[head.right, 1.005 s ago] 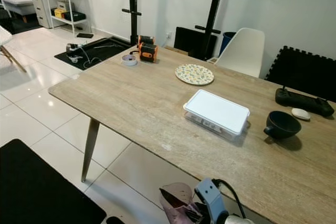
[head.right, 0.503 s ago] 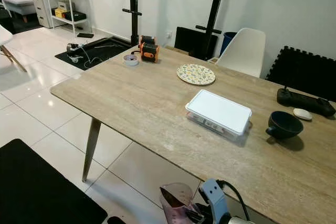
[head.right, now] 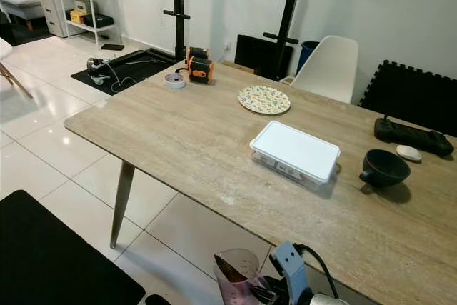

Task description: Restocking fridge

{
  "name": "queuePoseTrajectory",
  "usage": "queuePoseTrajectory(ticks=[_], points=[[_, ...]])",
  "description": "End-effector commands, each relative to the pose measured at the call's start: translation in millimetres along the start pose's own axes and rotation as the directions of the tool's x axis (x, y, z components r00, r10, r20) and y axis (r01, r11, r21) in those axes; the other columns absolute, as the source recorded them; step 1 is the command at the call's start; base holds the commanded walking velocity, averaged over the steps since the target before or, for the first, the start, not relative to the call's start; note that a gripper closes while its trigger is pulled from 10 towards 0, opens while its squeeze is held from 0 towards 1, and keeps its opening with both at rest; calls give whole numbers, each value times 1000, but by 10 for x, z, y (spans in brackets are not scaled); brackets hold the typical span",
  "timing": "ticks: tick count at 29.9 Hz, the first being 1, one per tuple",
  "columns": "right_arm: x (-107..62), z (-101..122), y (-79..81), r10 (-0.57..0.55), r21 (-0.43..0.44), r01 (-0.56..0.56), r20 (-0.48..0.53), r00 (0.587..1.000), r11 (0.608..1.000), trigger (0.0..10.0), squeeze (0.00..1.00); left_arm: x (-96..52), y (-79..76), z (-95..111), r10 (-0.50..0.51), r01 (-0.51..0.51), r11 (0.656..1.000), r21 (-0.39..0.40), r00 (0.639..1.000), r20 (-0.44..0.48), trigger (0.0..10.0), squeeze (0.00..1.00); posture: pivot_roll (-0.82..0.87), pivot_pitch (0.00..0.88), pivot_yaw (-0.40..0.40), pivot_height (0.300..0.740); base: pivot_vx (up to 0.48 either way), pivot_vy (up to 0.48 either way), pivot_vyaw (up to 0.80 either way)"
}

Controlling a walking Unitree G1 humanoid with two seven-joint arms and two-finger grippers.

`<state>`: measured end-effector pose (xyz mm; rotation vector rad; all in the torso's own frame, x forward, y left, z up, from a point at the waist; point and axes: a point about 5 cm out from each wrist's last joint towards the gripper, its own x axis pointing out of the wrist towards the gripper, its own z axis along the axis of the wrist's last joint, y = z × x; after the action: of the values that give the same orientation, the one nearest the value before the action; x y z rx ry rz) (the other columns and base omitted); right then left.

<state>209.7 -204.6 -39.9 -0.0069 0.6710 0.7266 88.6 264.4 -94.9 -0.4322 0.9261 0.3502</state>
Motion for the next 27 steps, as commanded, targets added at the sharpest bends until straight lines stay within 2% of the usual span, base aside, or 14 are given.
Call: queuePoseTrajectory(ticks=[1,20,27], points=[[-27,45,-73,-42,38,40,28,999,998,10000,0,5,-31,-44,-5,4,1000,-9,1000,-16,10000,0,-27,0,-44,740,0,0,0],[-2,53,-42,-14,30,13,31,999,999,10000,0,15,-33,-5,-8,8,1000,-7,1000,-12,10000,0,-28,0,-41,740,0,0,0],[3,57,-36,-9,29,8,32,999,1000,10000,0,17,-38,-8,-12,12,1000,2,1000,-21,10000,0,-28,0,-39,740,-266,0,0]])
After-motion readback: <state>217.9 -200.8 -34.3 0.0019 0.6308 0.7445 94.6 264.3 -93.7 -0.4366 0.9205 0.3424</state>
